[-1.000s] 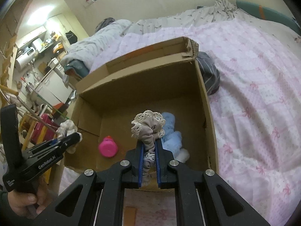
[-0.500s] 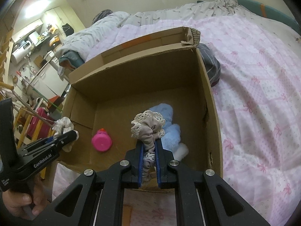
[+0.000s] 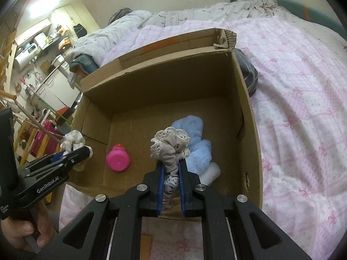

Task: Organize soft objects
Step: 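Carry the white cloth and lace scrunchie over the box with both tools, then release the white cloth with the left tool while the right tool drops the lace scrunchie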

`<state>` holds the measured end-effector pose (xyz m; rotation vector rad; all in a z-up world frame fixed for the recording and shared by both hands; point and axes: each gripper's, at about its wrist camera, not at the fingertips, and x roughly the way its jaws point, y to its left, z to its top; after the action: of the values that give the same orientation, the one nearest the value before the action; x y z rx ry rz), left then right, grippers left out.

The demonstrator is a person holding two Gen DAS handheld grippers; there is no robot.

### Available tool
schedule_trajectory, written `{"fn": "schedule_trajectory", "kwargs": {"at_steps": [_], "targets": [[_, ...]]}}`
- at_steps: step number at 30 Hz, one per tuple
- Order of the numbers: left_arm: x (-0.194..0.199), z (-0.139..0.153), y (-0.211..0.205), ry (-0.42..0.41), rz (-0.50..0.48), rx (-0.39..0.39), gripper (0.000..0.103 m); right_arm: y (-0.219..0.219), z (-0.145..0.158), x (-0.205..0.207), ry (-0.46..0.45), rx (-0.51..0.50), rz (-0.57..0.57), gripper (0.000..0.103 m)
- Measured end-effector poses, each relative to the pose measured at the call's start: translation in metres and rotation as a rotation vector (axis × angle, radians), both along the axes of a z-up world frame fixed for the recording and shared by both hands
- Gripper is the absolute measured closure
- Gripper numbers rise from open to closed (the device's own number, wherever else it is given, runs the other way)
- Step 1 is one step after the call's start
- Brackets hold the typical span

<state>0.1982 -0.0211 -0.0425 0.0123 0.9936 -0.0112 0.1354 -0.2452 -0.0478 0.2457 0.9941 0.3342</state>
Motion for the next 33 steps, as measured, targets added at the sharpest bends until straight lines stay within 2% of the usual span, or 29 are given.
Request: {"fn": "schedule_trajectory", "kwargs": {"at_steps": [3, 17, 18, 20, 21, 22, 26, 29, 33], "targets": [[-0.001, 0.003, -0.002, -0.016, -0.004, 0.012, 0.041, 0.002, -0.001, 0.0, 0.002, -0.006, 0.006, 0.091], [-0.002, 0.004, -0.006, -0.018, -0.014, 0.02, 0.04, 0.006, -0.001, 0.001, 0.001, 0.006, 0.016, 0.089], [-0.002, 0.004, -0.006, -0.017, -0.014, 0.02, 0.04, 0.006, -0.001, 0.001, 0.001, 0.014, 0.018, 0.082], [-0.002, 0.004, -0.006, -0.018, -0.013, 0.02, 0.04, 0.006, -0.001, 0.001, 0.006, 0.028, 0.014, 0.046], [-0.002, 0.005, -0.006, -0.018, -0.013, 0.02, 0.04, 0.005, 0.0, 0.001, 0.008, 0.037, 0.008, 0.015], [-0.002, 0.004, -0.006, -0.018, -0.015, 0.019, 0.04, 0.004, 0.002, 0.0, -0.002, 0.054, -0.001, 0.009], [-0.002, 0.005, -0.006, -0.016, -0.014, 0.02, 0.04, 0.003, 0.01, -0.003, -0.048, 0.092, -0.001, 0.009], [-0.003, 0.005, -0.006, -0.017, -0.013, 0.015, 0.04, 0.005, 0.01, -0.003, -0.054, 0.072, -0.006, 0.008], [-0.005, 0.005, -0.006, -0.024, -0.02, 0.009, 0.04, 0.004, 0.018, -0.01, -0.121, 0.044, -0.011, 0.002]]}}
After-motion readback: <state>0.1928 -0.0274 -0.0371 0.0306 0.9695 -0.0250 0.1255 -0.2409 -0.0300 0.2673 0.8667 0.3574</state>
